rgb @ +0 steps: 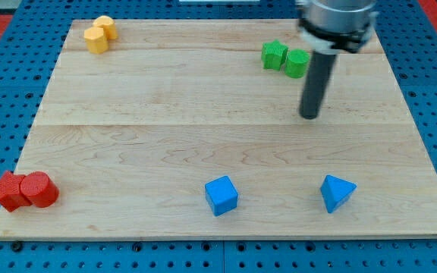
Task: Slightly move the green circle towards up
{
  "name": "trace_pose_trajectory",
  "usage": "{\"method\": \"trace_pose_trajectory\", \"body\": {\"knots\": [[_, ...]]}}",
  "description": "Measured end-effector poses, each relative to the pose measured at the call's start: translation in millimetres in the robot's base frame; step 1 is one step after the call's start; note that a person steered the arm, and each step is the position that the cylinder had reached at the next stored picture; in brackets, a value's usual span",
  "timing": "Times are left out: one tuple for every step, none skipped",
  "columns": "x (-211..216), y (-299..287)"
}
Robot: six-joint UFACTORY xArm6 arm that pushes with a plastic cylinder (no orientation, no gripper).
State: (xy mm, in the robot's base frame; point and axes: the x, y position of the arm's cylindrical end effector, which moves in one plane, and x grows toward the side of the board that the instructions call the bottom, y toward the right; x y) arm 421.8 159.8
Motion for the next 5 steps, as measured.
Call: {"method": "trace_pose_trajectory", "body": {"knots": [[-44, 4], [-64, -13], [-91, -37], [-96, -37], [-96, -27]]}}
